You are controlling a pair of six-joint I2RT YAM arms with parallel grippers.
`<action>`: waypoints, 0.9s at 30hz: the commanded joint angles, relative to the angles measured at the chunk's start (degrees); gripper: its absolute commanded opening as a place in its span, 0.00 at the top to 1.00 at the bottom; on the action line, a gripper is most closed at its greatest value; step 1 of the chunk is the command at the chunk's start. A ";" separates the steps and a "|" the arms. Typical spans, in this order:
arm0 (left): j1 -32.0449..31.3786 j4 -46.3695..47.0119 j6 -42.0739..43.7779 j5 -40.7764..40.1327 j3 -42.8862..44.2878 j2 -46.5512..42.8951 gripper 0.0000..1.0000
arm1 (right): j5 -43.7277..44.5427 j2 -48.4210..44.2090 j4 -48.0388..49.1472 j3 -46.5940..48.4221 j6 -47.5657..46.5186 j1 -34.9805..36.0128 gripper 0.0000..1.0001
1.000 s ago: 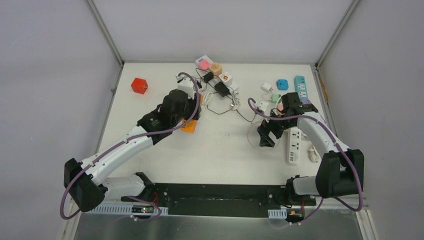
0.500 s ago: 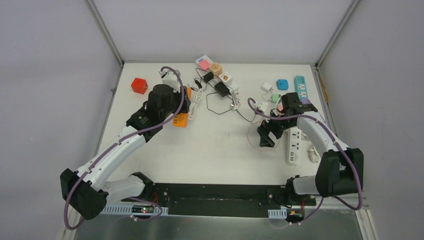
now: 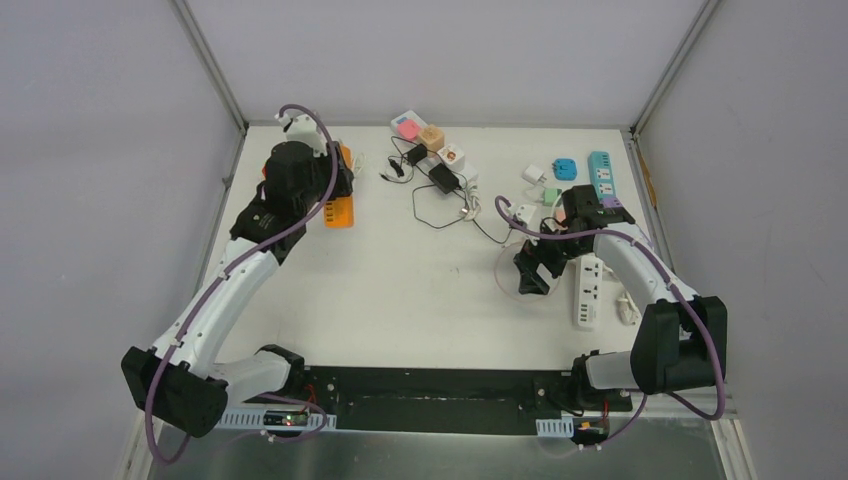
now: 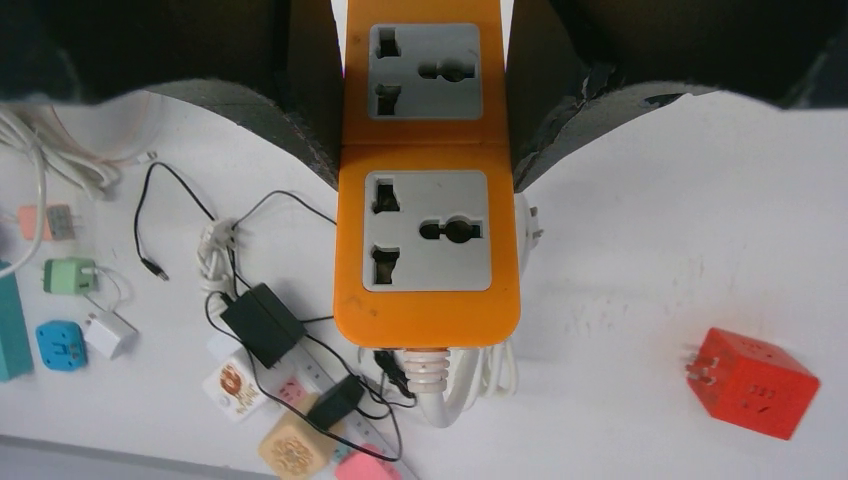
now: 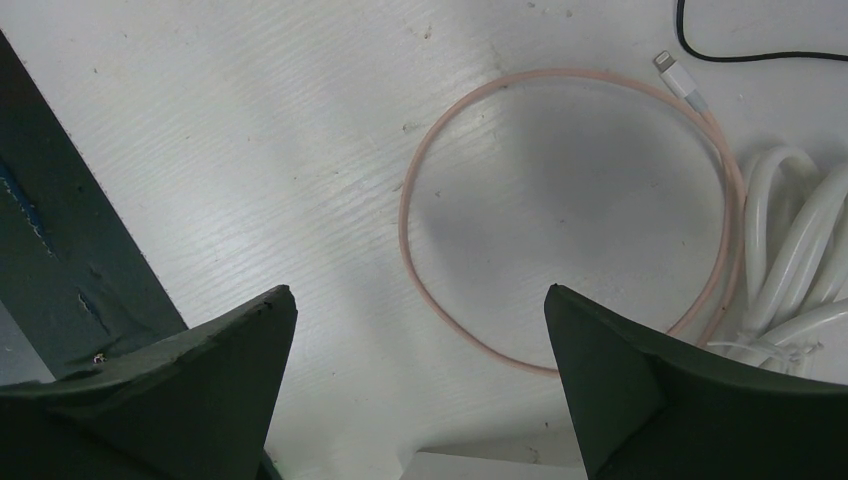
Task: Pull the plug off the socket
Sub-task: Move the socket to the corner of the board.
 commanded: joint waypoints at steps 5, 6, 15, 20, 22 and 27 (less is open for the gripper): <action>11.10 -0.01 -1.55 4.06 6.40 0.09 1.00 | -0.15 0.34 -0.16 0.83 -1.59 1.76 0.00; 12.51 -0.16 -1.87 4.78 6.47 0.22 1.00 | -0.08 0.37 -0.20 0.83 -1.65 1.89 0.00; 23.01 -0.25 -4.79 10.28 5.88 1.61 1.00 | 0.80 0.88 -0.23 0.91 -1.80 3.69 0.00; 28.88 -0.16 -5.46 12.45 5.44 3.26 1.00 | 1.65 1.89 -0.41 1.10 -1.82 4.83 0.00; 30.91 -0.22 -5.65 13.02 5.42 4.33 1.00 | 1.93 2.11 -0.57 1.22 -1.85 5.25 0.00; 33.61 -0.49 -6.29 14.84 5.58 5.62 1.00 | 2.22 2.49 -0.85 1.44 -1.86 5.90 0.00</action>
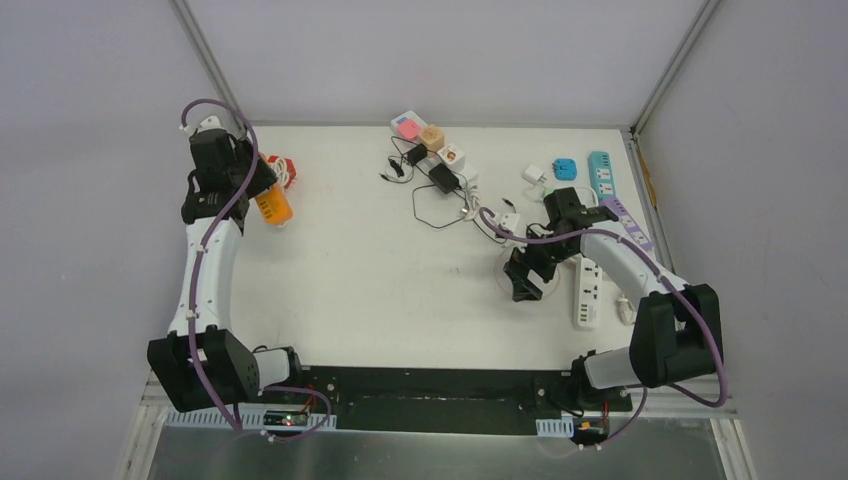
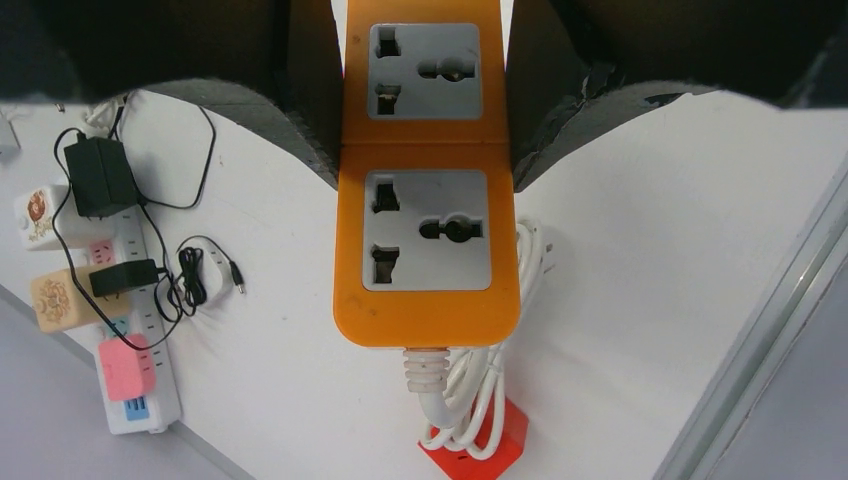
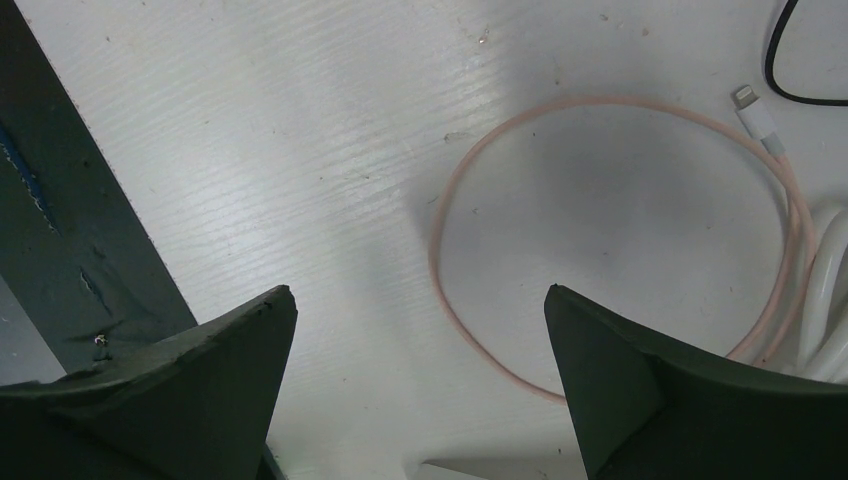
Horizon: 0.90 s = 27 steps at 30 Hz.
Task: Pull the plug off the socket
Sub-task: Move the socket to the corner of the board.
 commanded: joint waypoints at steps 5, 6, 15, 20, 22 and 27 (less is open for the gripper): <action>1.23 5.89 -4.62 17.80 4.22 0.22 1.00 | 0.57 -0.04 -0.73 1.92 -1.13 0.70 0.00; 1.19 6.19 -5.96 21.52 4.89 0.50 1.00 | 0.60 -0.10 -0.85 2.11 -1.02 0.71 0.00; -8.81 7.41 -9.49 28.56 10.05 1.91 1.00 | -0.65 -0.76 -1.73 3.91 0.72 -1.50 0.00; -15.15 10.53 -11.74 28.08 11.14 3.83 1.00 | -3.93 -2.27 -2.74 4.92 1.57 -5.13 0.00; -16.25 11.69 -12.30 27.92 11.55 4.54 1.00 | -5.23 -3.06 -2.78 5.04 1.91 -6.57 0.00; -16.79 12.72 -12.34 27.20 11.67 5.06 1.00 | -6.06 -3.48 -2.81 5.03 2.06 -8.73 0.00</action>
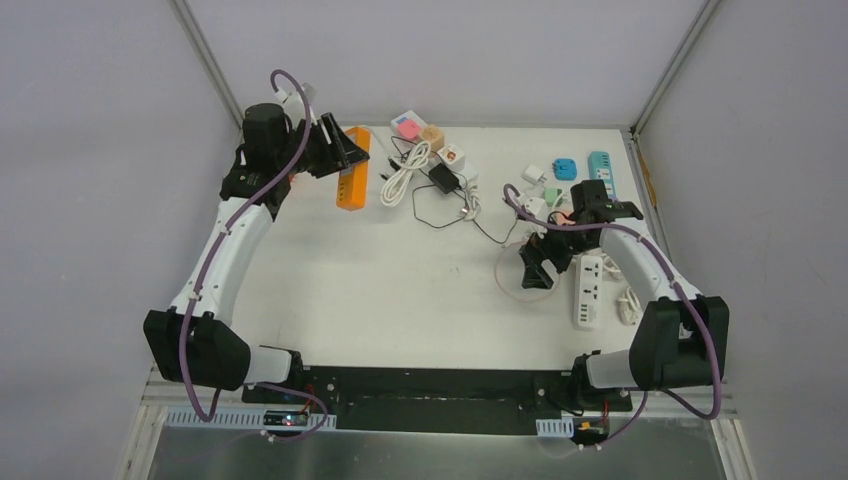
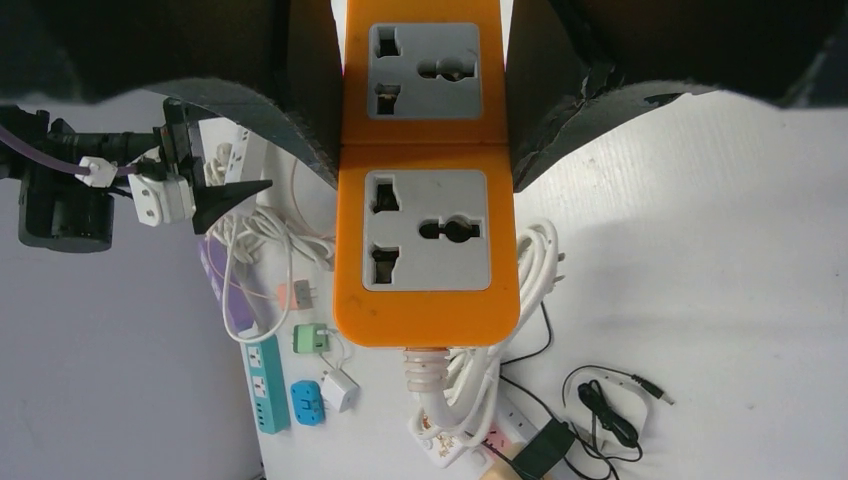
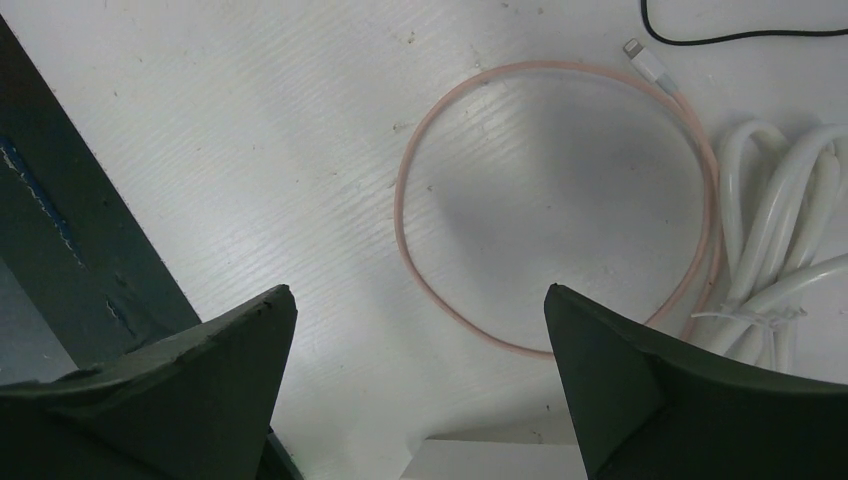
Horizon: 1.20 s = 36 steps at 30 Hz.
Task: Pull the plug off the socket
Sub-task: Move the socket to the corner of the board.
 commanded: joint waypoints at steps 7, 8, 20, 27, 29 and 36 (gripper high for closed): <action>-4.73 9.44 -4.61 2.71 0.18 -1.31 1.00 | -2.59 -1.44 -0.74 2.78 1.02 -1.69 0.00; -6.63 9.43 -4.49 2.41 -0.49 -1.59 1.00 | -2.91 -1.60 -0.69 3.14 1.53 -1.99 0.00; -28.72 20.18 -8.68 -6.63 -10.21 -4.72 1.00 | -4.44 -9.16 11.50 10.01 33.13 -18.54 0.00; -40.88 30.49 -9.90 -9.66 -6.93 6.33 1.00 | -4.88 -12.55 21.41 12.76 50.31 -22.80 0.00; -43.60 33.19 -9.23 -10.06 -5.53 10.20 1.00 | -5.98 -12.68 22.74 12.32 53.14 -23.87 0.00; -49.73 35.16 -4.04 -7.08 3.57 22.26 1.00 | -4.74 -14.43 29.37 6.79 59.56 -26.95 0.00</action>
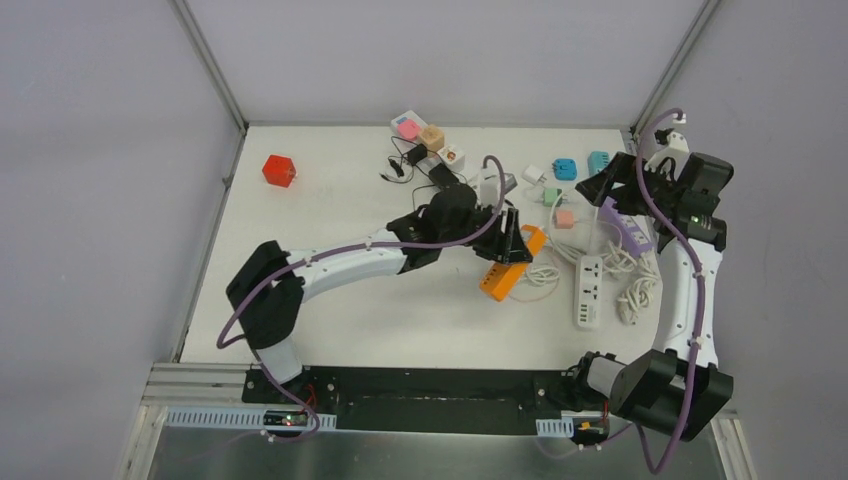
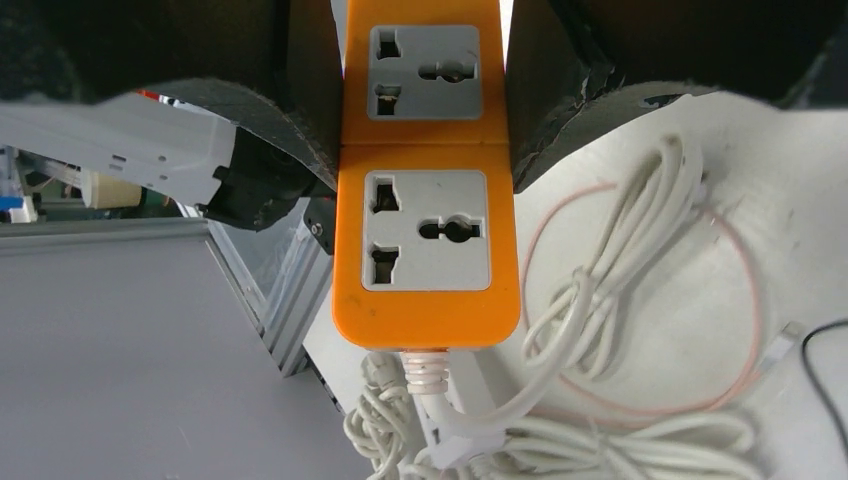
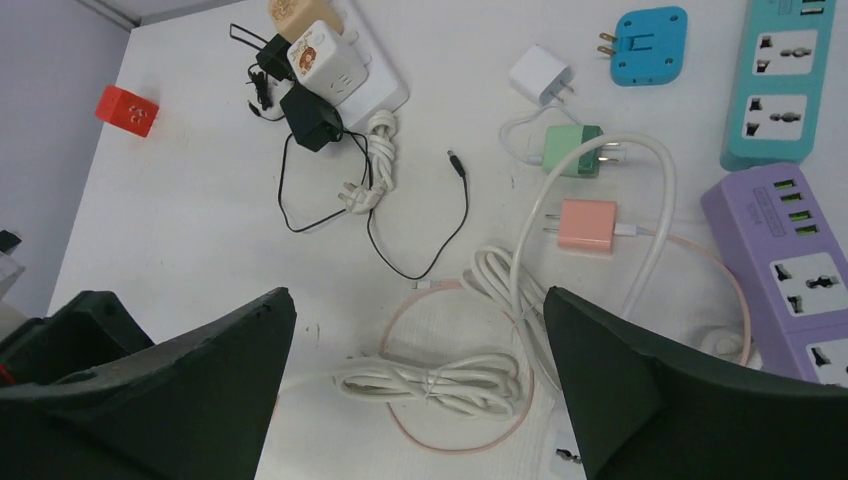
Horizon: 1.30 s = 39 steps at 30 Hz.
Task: Pull the plug off the socket
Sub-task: Move the socket to the corner of the board.
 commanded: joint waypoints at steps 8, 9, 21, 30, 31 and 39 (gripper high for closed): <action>-4.15 8.72 6.79 4.48 17.04 15.11 1.00 | 3.85 -5.60 11.74 -8.46 12.31 -1.69 0.00; -4.29 8.72 6.52 4.81 18.44 16.95 1.00 | 4.21 -5.87 11.88 -8.62 12.31 -1.71 0.00; -5.31 12.31 3.43 -4.02 27.94 32.64 1.00 | 4.21 -6.36 12.64 -9.82 12.31 -1.76 0.00; -5.37 15.79 2.99 -9.39 28.42 34.96 1.00 | 3.53 -3.20 11.30 -9.21 11.11 -4.52 0.00; -5.36 15.92 2.47 -9.53 28.42 35.21 1.00 | 3.53 -2.89 11.17 -9.37 11.11 -5.94 0.00; -6.43 16.67 -0.74 -14.89 26.52 36.31 1.00 | 3.53 -1.59 13.45 -11.50 11.11 -14.55 0.00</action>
